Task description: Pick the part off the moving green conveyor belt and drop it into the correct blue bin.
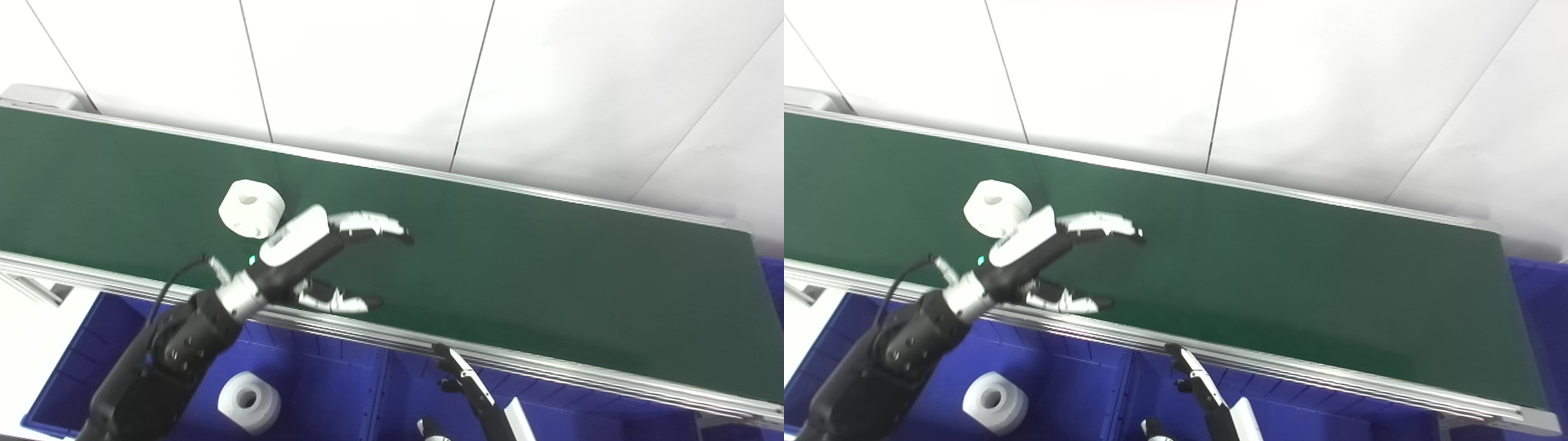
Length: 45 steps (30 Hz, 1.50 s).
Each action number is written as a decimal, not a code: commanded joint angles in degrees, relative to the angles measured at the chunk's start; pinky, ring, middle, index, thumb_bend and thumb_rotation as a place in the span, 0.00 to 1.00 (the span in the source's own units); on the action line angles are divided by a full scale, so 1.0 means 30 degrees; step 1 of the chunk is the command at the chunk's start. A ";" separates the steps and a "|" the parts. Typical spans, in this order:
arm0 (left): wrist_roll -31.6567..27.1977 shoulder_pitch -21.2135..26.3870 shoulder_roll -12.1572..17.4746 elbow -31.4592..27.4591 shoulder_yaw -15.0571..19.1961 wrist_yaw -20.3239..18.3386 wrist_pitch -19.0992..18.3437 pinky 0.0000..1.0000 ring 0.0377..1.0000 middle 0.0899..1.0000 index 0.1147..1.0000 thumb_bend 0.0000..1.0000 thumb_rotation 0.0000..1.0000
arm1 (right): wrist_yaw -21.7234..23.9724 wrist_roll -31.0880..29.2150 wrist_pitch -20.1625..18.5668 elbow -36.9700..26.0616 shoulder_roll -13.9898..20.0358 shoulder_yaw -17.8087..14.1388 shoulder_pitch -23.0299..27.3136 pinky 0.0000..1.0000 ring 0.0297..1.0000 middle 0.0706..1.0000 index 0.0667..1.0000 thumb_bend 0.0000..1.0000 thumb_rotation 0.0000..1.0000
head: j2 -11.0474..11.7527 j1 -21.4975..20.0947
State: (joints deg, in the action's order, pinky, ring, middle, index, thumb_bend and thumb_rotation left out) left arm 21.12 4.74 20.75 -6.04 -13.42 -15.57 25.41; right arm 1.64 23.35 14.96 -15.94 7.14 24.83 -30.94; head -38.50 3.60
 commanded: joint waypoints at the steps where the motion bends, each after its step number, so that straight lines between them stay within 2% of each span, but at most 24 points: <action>1: 0.0336 0.1236 0.0095 0.0072 0.0049 0.0621 0.0479 0.76 0.81 0.80 0.75 0.52 0.08 | -0.0285 -0.0132 0.1323 -0.0238 0.0005 -0.0003 -0.0194 0.80 0.88 0.93 0.90 0.28 0.60 | 0.0037 -0.0008; 8: 0.0998 0.2893 0.0133 0.0744 -0.0087 0.0293 0.0306 0.75 0.79 0.82 0.76 0.63 0.31 | -0.0361 0.0014 0.1589 -0.0148 0.0014 -0.0081 -0.0371 0.80 0.88 0.92 0.90 0.30 0.63 | 0.0051 0.0083; 10: 0.1439 0.3315 0.0267 0.0885 -0.0166 0.0053 0.0135 0.76 0.78 0.82 0.76 0.67 0.25 | -0.0414 0.0074 0.1586 -0.0151 0.0024 -0.0035 -0.0377 0.80 0.88 0.92 0.90 0.29 0.64 | 0.0034 0.0080; 14: 0.2722 0.4003 0.0590 0.1140 -0.0448 -0.0771 -0.1001 0.77 0.78 0.81 0.75 0.71 0.13 | -0.0464 0.0196 0.1570 -0.0172 0.0046 0.0025 -0.0425 0.79 0.88 0.92 0.90 0.30 0.65 | 0.0033 0.0003; 17: 0.3112 0.4550 0.0859 0.1602 -0.0656 -0.1122 -0.1548 0.77 0.79 0.81 0.75 0.74 0.11 | -0.0442 0.0225 0.1622 -0.0176 0.0021 0.0006 -0.0473 0.79 0.88 0.93 0.90 0.30 0.65 | 0.0037 -0.0022; 22: 0.3271 0.5009 0.1061 0.2040 -0.0604 -0.0938 -0.1527 0.79 0.81 0.83 0.79 0.76 0.19 | -0.0379 0.0275 0.1540 -0.0241 0.0016 -0.0051 -0.0553 0.80 0.88 0.93 0.91 0.30 0.66 | -0.0022 0.0051; 32: 0.2823 0.5048 0.1258 0.1325 0.0015 -0.1387 -0.2345 0.83 0.84 0.85 0.81 0.79 0.23 | -0.0475 0.0247 0.1563 -0.0267 0.0139 0.0004 -0.0607 0.81 0.89 0.93 0.91 0.30 0.67 | -0.0164 0.0192; 39: 0.2693 0.5069 0.1418 0.1111 -0.0002 -0.1695 -0.2702 0.84 0.85 0.86 0.83 0.79 0.25 | -0.0304 0.0165 0.1413 -0.0489 0.0125 0.0021 -0.0602 0.81 0.89 0.93 0.91 0.28 0.64 | -0.0293 0.0133; 45: 0.2577 0.5096 0.1409 0.1194 -0.0073 -0.1763 -0.2771 0.83 0.85 0.86 0.83 0.80 0.26 | -0.0221 0.0124 0.1480 -0.0546 0.0148 -0.0094 -0.0638 0.82 0.89 0.93 0.92 0.28 0.66 | -0.0349 0.0167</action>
State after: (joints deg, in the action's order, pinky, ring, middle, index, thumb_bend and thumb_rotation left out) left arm 29.91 18.35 24.83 -0.90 -14.00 -21.48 16.63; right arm 1.02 24.45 17.08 -15.86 7.36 24.59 -32.35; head -39.46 4.04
